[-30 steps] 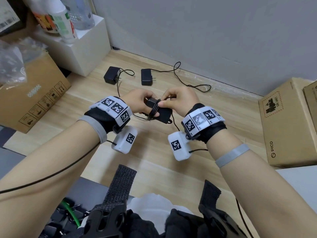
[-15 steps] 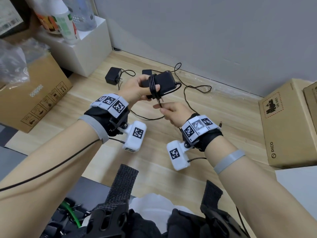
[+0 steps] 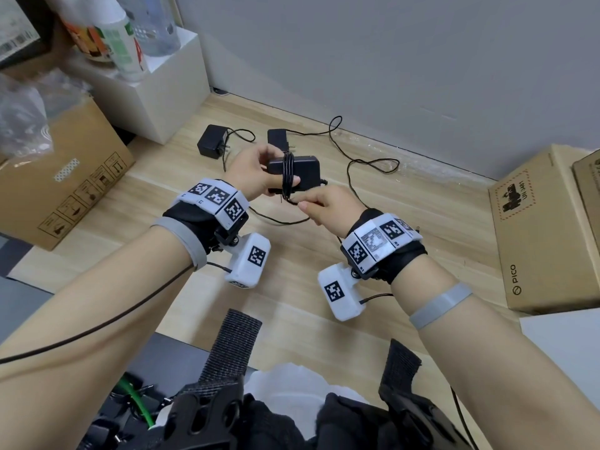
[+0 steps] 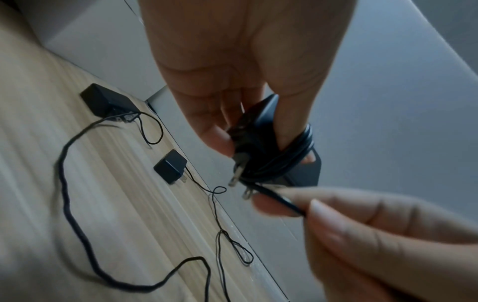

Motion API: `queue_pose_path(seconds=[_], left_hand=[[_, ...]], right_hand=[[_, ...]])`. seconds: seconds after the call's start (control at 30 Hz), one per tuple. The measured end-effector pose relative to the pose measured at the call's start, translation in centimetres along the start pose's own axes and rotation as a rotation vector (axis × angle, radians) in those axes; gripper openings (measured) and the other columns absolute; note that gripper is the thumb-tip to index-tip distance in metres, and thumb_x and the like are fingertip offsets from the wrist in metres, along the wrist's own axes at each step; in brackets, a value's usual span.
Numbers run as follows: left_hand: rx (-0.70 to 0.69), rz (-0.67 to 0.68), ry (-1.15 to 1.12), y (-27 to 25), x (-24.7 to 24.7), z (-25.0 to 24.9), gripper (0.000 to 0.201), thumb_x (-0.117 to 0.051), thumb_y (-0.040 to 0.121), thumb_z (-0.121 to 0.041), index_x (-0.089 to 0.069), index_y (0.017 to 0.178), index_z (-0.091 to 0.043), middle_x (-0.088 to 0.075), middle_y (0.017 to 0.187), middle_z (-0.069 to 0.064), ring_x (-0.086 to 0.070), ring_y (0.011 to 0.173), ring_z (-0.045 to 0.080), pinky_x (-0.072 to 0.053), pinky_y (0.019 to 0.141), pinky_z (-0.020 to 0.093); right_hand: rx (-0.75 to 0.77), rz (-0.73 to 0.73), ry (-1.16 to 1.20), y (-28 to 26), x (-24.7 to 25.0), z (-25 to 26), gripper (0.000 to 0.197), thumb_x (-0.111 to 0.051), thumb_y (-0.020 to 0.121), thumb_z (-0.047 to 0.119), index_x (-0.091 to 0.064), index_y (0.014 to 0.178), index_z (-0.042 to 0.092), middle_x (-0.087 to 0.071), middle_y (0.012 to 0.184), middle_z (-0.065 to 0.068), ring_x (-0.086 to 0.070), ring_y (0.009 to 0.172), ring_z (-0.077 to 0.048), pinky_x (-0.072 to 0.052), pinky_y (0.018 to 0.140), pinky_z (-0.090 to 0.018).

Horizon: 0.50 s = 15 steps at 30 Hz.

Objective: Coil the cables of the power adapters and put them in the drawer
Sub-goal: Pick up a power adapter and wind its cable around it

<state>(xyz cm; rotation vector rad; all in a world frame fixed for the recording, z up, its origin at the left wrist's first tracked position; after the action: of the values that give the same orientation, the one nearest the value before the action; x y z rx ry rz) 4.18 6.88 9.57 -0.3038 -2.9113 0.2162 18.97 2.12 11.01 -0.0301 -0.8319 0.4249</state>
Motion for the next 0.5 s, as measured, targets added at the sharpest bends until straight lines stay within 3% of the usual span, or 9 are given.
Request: queue_pose_path(seconds=[0.07, 0.17, 0.27, 0.43, 0.5], left_hand=[[0.016, -0.016, -0.017, -0.2, 0.2, 0.3, 0.037, -0.075, 0.072, -0.004, -0.048, 0.087, -0.024, -0.056, 0.086, 0.002, -0.057, 0.071, 0.016, -0.052, 0.048, 0.021], [0.01, 0.007, -0.025, -0.6, 0.1, 0.6, 0.036, -0.069, 0.078, -0.002, -0.053, 0.102, -0.024, -0.057, 0.091, 0.004, -0.06, 0.073, 0.019, -0.054, 0.05, 0.021], [0.04, 0.005, -0.062, -0.7, -0.2, 0.7, 0.038, -0.067, 0.081, -0.005, -0.058, 0.111, -0.026, -0.059, 0.095, 0.002, -0.061, 0.072, 0.015, -0.054, 0.054, 0.02], [0.092, 0.006, -0.109, -0.7, -0.6, 0.7, 0.049, -0.066, 0.083, -0.009, -0.054, 0.126, -0.029, -0.061, 0.097, -0.003, -0.063, 0.08, 0.015, -0.056, 0.059, 0.02], [0.106, 0.025, -0.131, -0.7, -0.8, 0.7, 0.051, -0.064, 0.084, -0.007, -0.052, 0.13, -0.025, -0.061, 0.098, -0.001, -0.062, 0.079, 0.014, -0.057, 0.06, 0.021]], right_hand=[[-0.009, -0.094, 0.129, 0.3, 0.4, 0.0, 0.009, -0.054, 0.09, 0.012, -0.063, 0.092, 0.015, -0.051, 0.056, 0.007, -0.047, 0.05, -0.004, -0.041, 0.058, -0.023], [-0.038, -0.136, 0.432, 0.6, 1.0, 0.1, 0.023, -0.057, 0.086, -0.001, -0.056, 0.075, 0.019, -0.056, 0.059, -0.001, -0.049, 0.039, -0.003, -0.045, 0.047, -0.02], [-0.013, -0.12, 0.577, 0.8, 1.4, 0.5, 0.028, -0.053, 0.087, -0.005, -0.059, 0.076, 0.02, -0.058, 0.064, -0.004, -0.056, 0.046, -0.003, -0.049, 0.054, -0.019], [-0.01, -0.25, 0.454, 1.3, 1.7, 0.3, 0.02, -0.06, 0.086, 0.011, -0.065, 0.079, 0.029, -0.064, 0.075, 0.009, -0.061, 0.074, -0.011, -0.046, 0.063, -0.02], [-0.032, -0.277, 0.474, 1.5, 1.8, 0.1, 0.019, -0.058, 0.087, 0.011, -0.062, 0.078, 0.027, -0.066, 0.073, 0.008, -0.062, 0.068, -0.006, -0.044, 0.061, -0.015]])
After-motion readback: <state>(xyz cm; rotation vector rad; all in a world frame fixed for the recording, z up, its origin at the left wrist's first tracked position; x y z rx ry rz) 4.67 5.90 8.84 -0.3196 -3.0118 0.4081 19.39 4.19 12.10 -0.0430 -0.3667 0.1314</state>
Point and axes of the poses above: each hand's wrist, its own y-axis towards the middle knuckle, its own x-axis out of the back of the hand, z = x × y, the point moved 3 cm from there along y, towards the middle knuckle
